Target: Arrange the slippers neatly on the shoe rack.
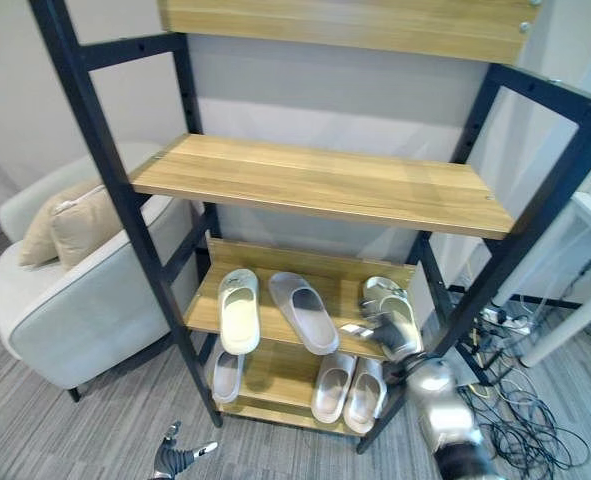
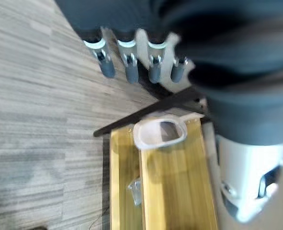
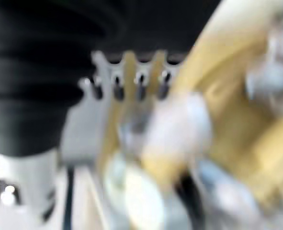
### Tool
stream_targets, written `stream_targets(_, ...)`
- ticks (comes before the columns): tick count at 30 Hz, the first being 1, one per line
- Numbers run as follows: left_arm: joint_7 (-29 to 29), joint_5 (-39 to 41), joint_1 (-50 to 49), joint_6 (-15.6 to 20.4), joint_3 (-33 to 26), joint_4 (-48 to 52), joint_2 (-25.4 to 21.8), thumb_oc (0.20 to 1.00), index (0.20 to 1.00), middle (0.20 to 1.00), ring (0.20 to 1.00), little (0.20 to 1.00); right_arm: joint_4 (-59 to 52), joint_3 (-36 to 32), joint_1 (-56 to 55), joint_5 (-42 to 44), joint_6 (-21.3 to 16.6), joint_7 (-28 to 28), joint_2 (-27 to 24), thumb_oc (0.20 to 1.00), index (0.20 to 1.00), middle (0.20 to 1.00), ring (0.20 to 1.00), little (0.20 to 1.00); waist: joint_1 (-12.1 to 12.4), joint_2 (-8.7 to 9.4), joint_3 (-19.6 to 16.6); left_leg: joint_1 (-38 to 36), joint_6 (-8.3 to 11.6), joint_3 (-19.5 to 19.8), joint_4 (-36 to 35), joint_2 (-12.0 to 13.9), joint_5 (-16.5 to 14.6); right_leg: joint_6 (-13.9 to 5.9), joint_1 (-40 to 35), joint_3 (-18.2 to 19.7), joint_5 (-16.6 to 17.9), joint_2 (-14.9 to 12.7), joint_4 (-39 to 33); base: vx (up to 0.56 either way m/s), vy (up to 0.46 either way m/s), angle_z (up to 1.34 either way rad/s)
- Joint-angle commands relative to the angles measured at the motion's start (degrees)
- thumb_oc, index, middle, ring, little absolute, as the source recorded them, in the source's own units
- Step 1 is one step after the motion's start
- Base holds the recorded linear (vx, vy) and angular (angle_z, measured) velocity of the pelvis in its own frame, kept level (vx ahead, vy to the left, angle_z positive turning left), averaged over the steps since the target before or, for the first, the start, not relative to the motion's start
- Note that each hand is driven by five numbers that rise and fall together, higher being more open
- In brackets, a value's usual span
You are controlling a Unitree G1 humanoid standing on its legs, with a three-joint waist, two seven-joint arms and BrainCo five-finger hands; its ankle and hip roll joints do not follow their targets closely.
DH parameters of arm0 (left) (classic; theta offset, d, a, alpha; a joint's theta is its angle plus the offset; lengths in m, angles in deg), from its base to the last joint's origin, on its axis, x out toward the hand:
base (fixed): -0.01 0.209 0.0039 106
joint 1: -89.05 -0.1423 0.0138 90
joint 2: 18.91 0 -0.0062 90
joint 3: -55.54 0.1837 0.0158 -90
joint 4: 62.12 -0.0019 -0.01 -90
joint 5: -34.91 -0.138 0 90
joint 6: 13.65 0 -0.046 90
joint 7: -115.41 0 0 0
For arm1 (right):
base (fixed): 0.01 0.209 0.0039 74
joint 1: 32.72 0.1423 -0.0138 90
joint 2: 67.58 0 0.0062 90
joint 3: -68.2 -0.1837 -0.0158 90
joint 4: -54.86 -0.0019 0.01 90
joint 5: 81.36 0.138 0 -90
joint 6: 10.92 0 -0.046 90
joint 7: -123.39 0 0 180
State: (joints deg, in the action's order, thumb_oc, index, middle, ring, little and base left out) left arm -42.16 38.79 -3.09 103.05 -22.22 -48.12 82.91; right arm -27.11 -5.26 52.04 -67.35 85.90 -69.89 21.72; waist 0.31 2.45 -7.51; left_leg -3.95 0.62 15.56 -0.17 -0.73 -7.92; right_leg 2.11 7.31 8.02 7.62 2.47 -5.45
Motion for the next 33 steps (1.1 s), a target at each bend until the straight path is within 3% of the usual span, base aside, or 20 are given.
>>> stream_targets(1,0.61,-0.62,1.74,1.41,0.92,-5.5,2.48,1.0,1.0,1.0,1.0,1.0,0.04,-4.64,1.24,-3.61,0.56,3.47,4.61,1.0,1.0,1.0,1.0,1.0,1.92,-0.44,0.16,2.05,3.67,1.42,-4.83,2.57,6.35,-0.04,-8.0,-1.72,-5.64,-1.2,0.45,0.0,0.021,-0.03)
stream_targets(4,0.56,-1.49,0.93,1.7,0.86,-5.64,2.12,1.0,1.0,1.0,1.0,1.0,3.09,-4.71,4.45,-5.92,-4.64,6.35,4.86,1.0,1.0,1.0,1.0,1.0,3.01,0.13,0.08,2.12,3.62,1.72,-4.83,2.59,6.54,-0.02,-7.99,-2.13,-5.65,-1.22,0.45,0.01,0.013,0.07)
stream_targets(5,0.55,-1.49,0.96,1.71,0.85,-5.66,2.15,1.0,1.0,1.0,1.0,1.0,3.24,-4.69,4.48,-5.97,-4.85,6.4,4.87,1.0,1.0,1.0,1.0,1.0,3.02,0.1,0.1,2.11,3.62,1.71,-4.83,2.59,6.54,-0.02,-7.99,-2.12,-5.64,-1.22,0.45,0.0,0.018,0.11)
stream_targets(6,0.51,-2.04,0.97,1.83,0.77,-5.87,2.19,1.0,1.0,1.0,1.0,1.0,5.44,-4.9,5.78,-7.86,-11.28,10.03,3.35,1.0,1.0,1.0,1.0,1.0,3.52,0.21,0.14,2.16,3.62,1.84,-4.83,2.61,6.71,-0.1,-7.99,-2.34,-5.59,-1.28,0.45,0.0,0.013,0.09)
stream_targets(11,0.64,-2.82,1.12,1.42,0.59,-6.22,2.13,1.0,1.0,1.0,1.0,1.0,7.11,-3.75,10.42,-11.89,-17.62,17.24,1.1,1.0,1.0,1.0,1.0,1.0,4.04,0.31,0.31,2.42,3.63,1.75,-4.83,2.62,6.98,-0.28,-7.85,-2.69,-5.51,-1.4,0.45,0.0,0.007,0.02)
stream_targets(15,0.6,-2.86,0.95,1.44,0.34,-6.68,2.14,1.0,1.0,1.0,1.0,1.0,8.63,-1.93,14.9,-15.55,-16.79,19.65,0.33,1.0,1.0,1.0,1.0,1.0,4.44,0.43,0.39,2.63,3.59,1.72,-4.83,2.55,7.15,-0.46,-7.69,-2.8,-5.4,-1.47,0.45,0.0,0.0,0.0)
stream_targets(22,0.99,-2.78,0.69,1.56,0.09,-7.06,2.34,1.0,1.0,1.0,1.0,1.0,17.8,0.87,26.28,-21.78,-11.32,22.45,1.91,1.0,1.0,1.0,1.0,1.0,5.48,0.97,1.17,3.44,3.41,1.69,-4.83,2.36,7.57,-0.89,-7.07,-3.0,-5.12,-1.67,0.45,0.0,0.002,0.01)
stream_targets(30,1.53,-0.67,1.11,2.53,-1.7,-7.91,2.72,1.0,1.0,1.0,1.0,1.0,24.93,-0.27,36.5,-27.39,-5.79,28.92,-0.06,1.0,1.0,1.0,1.0,1.0,5.22,0.87,2.82,5.51,2.84,1.71,-4.83,1.65,8.41,-1.35,-5.01,-3.13,-4.62,-1.89,0.45,-0.01,0.011,0.0)
stream_targets(33,1.66,-0.63,1.37,2.6,-1.73,-8.04,2.87,1.0,1.0,1.0,1.0,1.0,27.19,-1.93,37.62,-27.04,-6.31,29.99,-0.57,1.0,1.0,1.0,1.0,1.0,5.12,0.67,3.32,6.15,2.66,1.74,-4.83,1.44,8.62,-1.43,-4.44,-3.28,-4.66,-1.96,0.45,-0.01,0.013,0.0)
